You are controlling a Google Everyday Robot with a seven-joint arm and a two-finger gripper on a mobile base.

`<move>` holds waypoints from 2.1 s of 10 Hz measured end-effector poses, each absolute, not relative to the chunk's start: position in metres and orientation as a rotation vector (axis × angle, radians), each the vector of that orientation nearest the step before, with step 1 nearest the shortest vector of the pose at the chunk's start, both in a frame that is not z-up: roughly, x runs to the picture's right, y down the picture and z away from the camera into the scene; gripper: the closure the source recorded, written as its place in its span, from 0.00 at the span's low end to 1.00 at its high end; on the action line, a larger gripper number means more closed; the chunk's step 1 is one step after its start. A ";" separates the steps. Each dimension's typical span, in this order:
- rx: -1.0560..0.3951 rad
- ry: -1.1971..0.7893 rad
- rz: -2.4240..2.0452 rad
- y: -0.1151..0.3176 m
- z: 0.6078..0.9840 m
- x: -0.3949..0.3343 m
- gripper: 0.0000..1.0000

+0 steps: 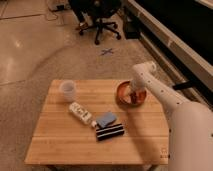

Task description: Place the pepper in the ceramic cup

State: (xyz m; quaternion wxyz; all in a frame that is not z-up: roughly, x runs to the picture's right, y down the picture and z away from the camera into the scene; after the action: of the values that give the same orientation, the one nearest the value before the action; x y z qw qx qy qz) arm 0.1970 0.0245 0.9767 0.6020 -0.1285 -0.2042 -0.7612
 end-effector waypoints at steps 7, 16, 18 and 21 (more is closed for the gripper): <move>-0.256 -0.558 -1.764 0.028 0.974 0.177 0.93; 0.090 -0.782 -2.004 0.002 0.868 0.048 1.00; 0.180 -0.864 -2.044 0.006 0.853 0.016 1.00; 0.249 -0.931 -2.060 0.012 0.844 -0.003 1.00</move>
State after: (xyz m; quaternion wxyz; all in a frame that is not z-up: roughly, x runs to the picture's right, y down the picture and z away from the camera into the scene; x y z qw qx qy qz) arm -0.0034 0.0116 0.8436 0.4202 0.0993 -0.3715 -0.8219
